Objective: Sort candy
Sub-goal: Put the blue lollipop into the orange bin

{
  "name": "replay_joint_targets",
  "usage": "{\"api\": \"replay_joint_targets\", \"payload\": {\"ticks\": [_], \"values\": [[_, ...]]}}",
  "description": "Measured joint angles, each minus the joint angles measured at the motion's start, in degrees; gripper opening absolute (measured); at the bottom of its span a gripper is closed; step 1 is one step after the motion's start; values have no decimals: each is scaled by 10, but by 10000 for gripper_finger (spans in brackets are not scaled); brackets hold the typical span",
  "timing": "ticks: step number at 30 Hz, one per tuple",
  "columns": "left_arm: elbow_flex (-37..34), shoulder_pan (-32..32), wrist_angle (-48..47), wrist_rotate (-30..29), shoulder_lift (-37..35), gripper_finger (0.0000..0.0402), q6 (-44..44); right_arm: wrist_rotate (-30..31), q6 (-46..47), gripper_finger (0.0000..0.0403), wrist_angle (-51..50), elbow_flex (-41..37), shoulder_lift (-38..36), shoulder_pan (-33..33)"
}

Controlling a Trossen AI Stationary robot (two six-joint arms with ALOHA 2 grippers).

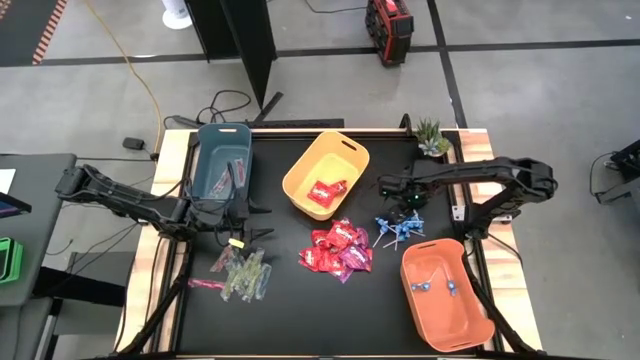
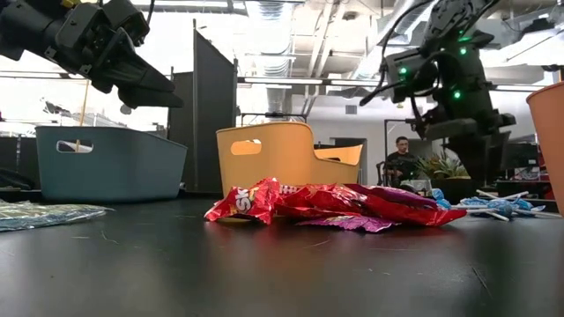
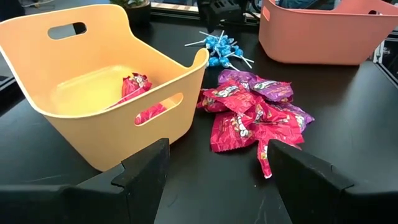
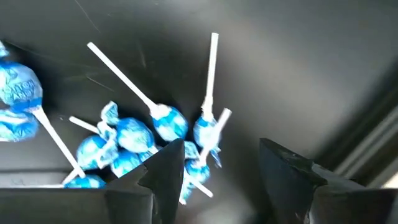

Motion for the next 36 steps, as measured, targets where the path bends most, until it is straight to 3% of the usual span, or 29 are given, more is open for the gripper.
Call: {"api": "replay_joint_targets", "payload": {"ticks": [10,27,36], "values": [[0,0,1,0,0,267,-1,-6,9,182,54,-46,1,-20],[0,0,1,0,0,267,-1,-6,0,11,102,-58,1,-27],[0,0,1,0,0,267,0,9,-1,2,83,-37,1,-3]]}}
